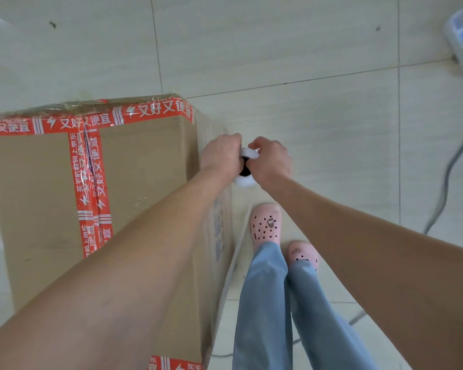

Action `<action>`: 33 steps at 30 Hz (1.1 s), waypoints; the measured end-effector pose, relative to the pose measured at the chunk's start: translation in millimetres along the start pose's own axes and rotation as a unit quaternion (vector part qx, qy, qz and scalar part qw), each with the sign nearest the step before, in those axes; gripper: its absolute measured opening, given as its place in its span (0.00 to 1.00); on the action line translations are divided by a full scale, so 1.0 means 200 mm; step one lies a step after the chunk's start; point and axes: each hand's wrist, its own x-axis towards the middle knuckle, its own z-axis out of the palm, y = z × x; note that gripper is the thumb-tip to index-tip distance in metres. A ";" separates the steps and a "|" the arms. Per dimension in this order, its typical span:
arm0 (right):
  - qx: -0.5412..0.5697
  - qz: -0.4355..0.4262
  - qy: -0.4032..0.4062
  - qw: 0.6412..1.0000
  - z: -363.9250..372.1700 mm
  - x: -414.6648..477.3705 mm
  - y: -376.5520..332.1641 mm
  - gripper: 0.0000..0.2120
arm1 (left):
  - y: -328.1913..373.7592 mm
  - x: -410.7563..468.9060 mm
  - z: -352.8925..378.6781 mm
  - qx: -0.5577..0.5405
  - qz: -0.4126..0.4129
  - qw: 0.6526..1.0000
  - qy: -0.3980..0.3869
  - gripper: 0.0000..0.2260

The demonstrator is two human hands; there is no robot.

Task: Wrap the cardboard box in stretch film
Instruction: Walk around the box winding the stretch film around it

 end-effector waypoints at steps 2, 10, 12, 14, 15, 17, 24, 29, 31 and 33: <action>0.011 -0.008 0.005 1.000 0.00 0.03 -0.04 0.16 | -0.02 0.03 -0.02 -0.019 -0.020 1.000 0.014 0.07; 0.142 0.032 -0.024 0.989 0.01 0.06 -0.07 0.20 | -0.04 0.13 -0.11 0.006 -0.061 0.998 0.027 0.11; 0.160 0.071 -0.054 0.983 0.03 0.05 -0.06 0.25 | -0.04 0.15 -0.12 0.020 -0.065 0.998 0.016 0.13; 0.188 0.090 -0.064 0.976 0.04 0.06 -0.07 0.28 | -0.06 0.18 -0.13 0.026 -0.054 0.998 0.009 0.14; 0.204 0.096 -0.065 0.972 0.05 0.07 -0.08 0.28 | -0.07 0.18 -0.14 0.030 -0.040 0.999 0.005 0.14; 0.223 0.100 -0.064 0.968 0.05 0.09 -0.10 0.27 | -0.08 0.20 -0.14 0.050 -0.009 0.999 -0.005 0.15; 0.228 0.102 -0.038 0.968 0.04 0.15 -0.14 0.20 | -0.03 0.25 -0.18 0.118 0.030 0.992 -0.023 0.12; 0.235 0.091 -0.014 0.968 0.02 0.18 -0.16 0.19 | -0.02 0.28 -0.23 0.120 0.042 0.992 -0.015 0.11; 0.220 0.071 -0.007 0.973 0.00 0.20 -0.18 0.20 | -0.03 0.30 -0.25 0.117 0.033 0.993 -0.012 0.11; 0.212 0.062 -0.003 0.975 -0.01 0.21 -0.20 0.20 | -0.04 0.31 -0.26 0.118 0.020 0.993 -0.010 0.11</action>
